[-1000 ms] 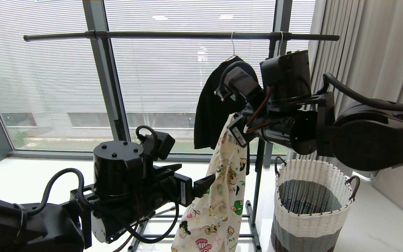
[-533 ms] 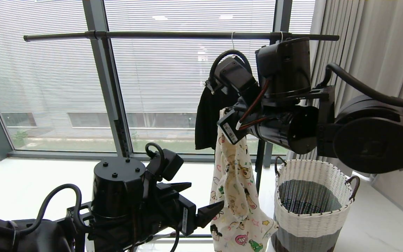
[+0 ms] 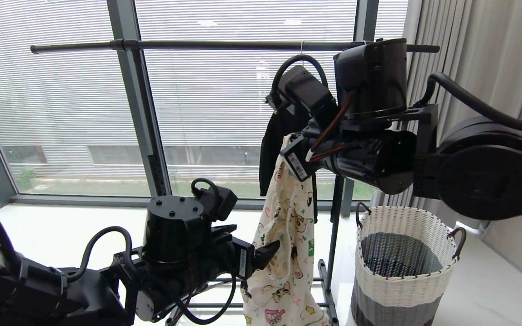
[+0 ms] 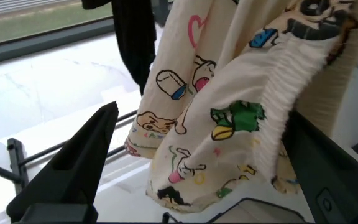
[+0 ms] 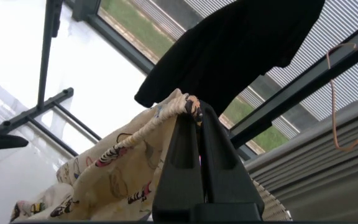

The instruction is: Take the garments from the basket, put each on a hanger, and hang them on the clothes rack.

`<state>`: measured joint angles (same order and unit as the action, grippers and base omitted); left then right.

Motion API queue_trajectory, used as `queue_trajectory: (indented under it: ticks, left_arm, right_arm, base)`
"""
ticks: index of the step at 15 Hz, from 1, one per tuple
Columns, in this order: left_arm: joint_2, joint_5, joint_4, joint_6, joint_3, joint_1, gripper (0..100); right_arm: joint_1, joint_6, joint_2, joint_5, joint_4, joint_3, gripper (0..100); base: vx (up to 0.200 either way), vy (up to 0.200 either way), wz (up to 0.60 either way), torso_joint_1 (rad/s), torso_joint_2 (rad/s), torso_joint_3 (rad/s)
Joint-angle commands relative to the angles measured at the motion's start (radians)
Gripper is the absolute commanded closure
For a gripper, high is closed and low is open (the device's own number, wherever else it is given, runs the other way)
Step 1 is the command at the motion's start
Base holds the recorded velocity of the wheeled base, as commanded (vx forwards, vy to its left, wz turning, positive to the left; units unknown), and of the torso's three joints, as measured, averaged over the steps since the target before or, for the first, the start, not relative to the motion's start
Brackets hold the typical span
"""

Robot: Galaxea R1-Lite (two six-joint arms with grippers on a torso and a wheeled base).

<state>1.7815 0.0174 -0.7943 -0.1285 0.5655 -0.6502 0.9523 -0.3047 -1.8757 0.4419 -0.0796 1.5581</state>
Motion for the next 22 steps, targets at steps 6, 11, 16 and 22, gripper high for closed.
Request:
queue_trajectory:
  ticks: [6, 11, 16, 22]
  left_arm:
    - [0.03, 0.099, 0.0, 0.198, -0.153, 0.092, 0]
    - [-0.068, 0.029, 0.0, 0.311, -0.199, 0.196, 100]
    - [-0.157, 0.032, -0.002, 0.438, -0.22, 0.195, 100]
    - [-0.251, -0.091, -0.002, 0.468, -0.084, 0.181, 100]
  right_arm:
    - [-0.006, -0.002, 0.01, 0.001, 0.001, -0.01, 100]
    - [-0.018, 0.002, 0.024, 0.001, 0.0, -0.092, 100]
    - [-0.06, 0.038, 0.081, 0.004, -0.005, -0.219, 100]
    - [-0.139, 0.108, 0.461, 0.014, -0.003, -0.762, 100]
  base:
    - [0.0, 0.0, 0.0, 0.0, 0.0, 0.0]
    - [0.0, 0.0, 0.0, 0.0, 0.0, 0.0]
    - [0.0, 0.0, 0.0, 0.0, 0.0, 0.0]
    - [0.0, 0.0, 0.0, 0.0, 0.0, 0.0]
